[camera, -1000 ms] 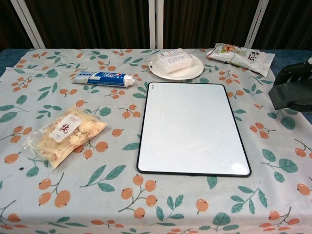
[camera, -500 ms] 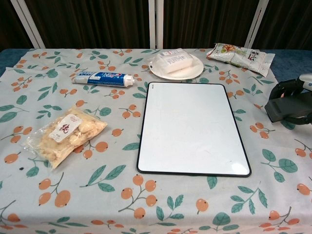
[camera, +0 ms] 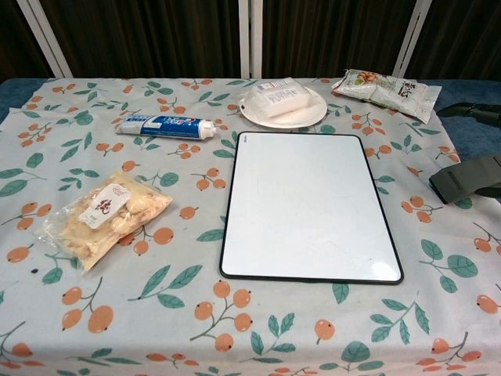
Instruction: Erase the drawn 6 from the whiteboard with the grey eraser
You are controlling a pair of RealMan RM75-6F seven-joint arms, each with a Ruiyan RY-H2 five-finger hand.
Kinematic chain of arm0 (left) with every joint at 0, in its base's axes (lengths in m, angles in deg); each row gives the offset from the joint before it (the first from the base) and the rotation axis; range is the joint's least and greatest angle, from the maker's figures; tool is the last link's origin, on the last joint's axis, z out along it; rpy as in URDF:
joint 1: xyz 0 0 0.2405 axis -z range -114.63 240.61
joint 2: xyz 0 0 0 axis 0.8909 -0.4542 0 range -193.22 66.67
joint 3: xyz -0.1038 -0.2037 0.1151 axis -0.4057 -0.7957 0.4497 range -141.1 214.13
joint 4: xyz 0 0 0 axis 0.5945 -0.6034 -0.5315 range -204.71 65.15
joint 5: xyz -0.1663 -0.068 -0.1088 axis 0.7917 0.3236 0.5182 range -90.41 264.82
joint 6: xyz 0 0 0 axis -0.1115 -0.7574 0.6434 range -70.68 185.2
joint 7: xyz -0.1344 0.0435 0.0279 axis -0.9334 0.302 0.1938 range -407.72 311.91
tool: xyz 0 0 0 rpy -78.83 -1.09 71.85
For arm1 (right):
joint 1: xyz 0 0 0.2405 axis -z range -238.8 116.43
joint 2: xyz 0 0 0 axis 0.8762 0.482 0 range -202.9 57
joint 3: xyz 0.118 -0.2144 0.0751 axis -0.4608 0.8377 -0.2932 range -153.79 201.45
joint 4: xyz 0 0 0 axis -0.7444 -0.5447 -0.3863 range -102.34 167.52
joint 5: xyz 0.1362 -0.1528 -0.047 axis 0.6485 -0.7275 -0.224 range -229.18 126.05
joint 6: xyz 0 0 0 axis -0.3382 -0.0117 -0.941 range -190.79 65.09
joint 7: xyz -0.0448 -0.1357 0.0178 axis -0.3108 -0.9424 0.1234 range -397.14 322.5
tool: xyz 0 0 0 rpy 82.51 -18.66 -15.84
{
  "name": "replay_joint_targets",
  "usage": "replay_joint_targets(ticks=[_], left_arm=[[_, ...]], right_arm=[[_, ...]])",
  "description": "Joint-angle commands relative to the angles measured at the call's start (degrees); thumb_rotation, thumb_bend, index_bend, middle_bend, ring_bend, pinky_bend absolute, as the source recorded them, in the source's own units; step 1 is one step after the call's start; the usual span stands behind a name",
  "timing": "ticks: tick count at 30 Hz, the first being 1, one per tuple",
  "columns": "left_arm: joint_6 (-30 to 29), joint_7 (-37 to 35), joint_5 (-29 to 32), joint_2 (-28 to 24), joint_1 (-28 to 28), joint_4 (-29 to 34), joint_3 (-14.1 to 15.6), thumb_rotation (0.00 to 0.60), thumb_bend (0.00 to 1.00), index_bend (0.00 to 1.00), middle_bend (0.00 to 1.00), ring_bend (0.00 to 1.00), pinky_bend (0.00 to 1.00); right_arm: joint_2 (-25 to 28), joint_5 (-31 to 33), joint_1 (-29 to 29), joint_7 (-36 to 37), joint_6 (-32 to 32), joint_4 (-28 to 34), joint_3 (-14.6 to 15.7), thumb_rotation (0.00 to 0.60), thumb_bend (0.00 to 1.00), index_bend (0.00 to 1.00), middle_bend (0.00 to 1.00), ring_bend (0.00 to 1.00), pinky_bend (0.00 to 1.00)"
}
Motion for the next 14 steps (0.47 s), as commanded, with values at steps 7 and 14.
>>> replay_joint_targets(ticks=[7, 14], left_arm=[[-0.79, -0.6, 0.03, -0.33, -0.21, 0.19, -0.25, 0.439, 0.08, 0.1, 0.1, 0.07, 0.16], [-1.66, -0.87, 0.17, -0.62, -0.52, -0.03, -0.54, 0.439, 0.08, 0.1, 0.1, 0.07, 0.16]], right_arm=[[11.55, 8.31, 15.18, -26.8, -16.2, 16.86, -3.54, 0.6, 0.05, 0.0, 0.0, 0.0, 0.0], [13.01, 13.63, 21.68, -31.31, -19.4, 21.3, -5.07, 0.6, 0.05, 0.0, 0.0, 0.0, 0.0]])
